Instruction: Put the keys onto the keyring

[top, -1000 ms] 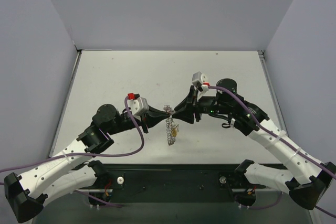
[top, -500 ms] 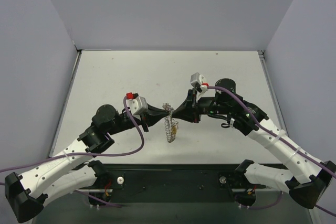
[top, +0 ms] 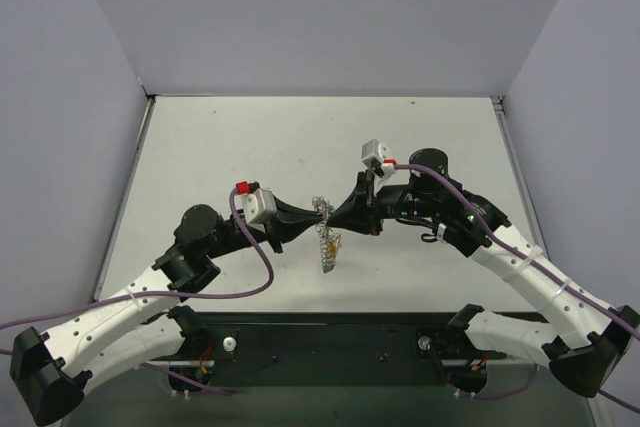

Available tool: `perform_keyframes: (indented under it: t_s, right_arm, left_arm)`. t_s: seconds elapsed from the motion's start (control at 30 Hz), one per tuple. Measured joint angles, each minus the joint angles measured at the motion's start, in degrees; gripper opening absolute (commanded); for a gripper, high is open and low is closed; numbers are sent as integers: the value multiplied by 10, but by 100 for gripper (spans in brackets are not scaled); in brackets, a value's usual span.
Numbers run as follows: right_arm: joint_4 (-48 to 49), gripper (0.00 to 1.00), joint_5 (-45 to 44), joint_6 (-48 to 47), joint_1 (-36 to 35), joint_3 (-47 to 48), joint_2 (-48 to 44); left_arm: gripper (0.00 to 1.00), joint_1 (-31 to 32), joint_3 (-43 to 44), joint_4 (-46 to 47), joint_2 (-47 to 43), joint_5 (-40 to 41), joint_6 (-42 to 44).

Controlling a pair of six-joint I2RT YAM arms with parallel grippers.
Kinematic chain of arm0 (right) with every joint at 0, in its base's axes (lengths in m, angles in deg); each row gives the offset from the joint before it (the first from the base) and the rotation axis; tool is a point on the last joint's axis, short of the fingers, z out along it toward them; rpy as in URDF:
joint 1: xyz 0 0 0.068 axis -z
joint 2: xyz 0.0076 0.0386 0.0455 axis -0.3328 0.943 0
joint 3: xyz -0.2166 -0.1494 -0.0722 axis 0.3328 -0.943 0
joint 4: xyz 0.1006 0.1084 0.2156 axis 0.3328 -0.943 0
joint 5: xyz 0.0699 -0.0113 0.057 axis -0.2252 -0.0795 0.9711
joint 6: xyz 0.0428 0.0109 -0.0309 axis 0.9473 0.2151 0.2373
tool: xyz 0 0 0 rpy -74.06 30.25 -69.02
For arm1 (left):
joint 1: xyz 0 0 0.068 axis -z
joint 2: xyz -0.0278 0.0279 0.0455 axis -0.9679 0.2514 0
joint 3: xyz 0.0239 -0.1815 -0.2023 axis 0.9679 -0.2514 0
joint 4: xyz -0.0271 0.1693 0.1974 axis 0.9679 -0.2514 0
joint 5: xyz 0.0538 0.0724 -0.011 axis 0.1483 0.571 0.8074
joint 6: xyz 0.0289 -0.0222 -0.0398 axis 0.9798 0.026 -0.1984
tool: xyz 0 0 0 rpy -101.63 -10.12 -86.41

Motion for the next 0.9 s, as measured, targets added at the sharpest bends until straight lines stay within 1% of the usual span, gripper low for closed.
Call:
perform_keyframes:
  t_s: [0.17,0.57,0.6,0.63,0.7,0.73,0.83,0.9]
  right_arm:
    - [-3,0,14,-1,1,4,7]
    - [1,1,64,12,23,4,15]
    - [1,6,69,14,23,4,16]
    - [1,19,73,14,24,4,17]
    - [0,34,76,14,24,4,18]
    - [0,47,76,12,26,4,18]
    - [14,65,68,8,35,-3,11]
    - [18,69,58,6,38,-13,-1]
  left_arm:
    - [0,-5,-7,23,0,-18,-7]
    - [0,-9,-8,36,0,-46,-18]
    - [0,-9,-9,39,0,-49,-22]
    - [0,-10,-11,43,0,-52,-24]
    - [0,-10,-15,50,0,-56,-31]
    - [0,-10,-16,55,0,-63,-33]
    - [0,-8,-16,67,-3,-84,-42]
    - [0,-6,-16,68,-6,-92,-43]
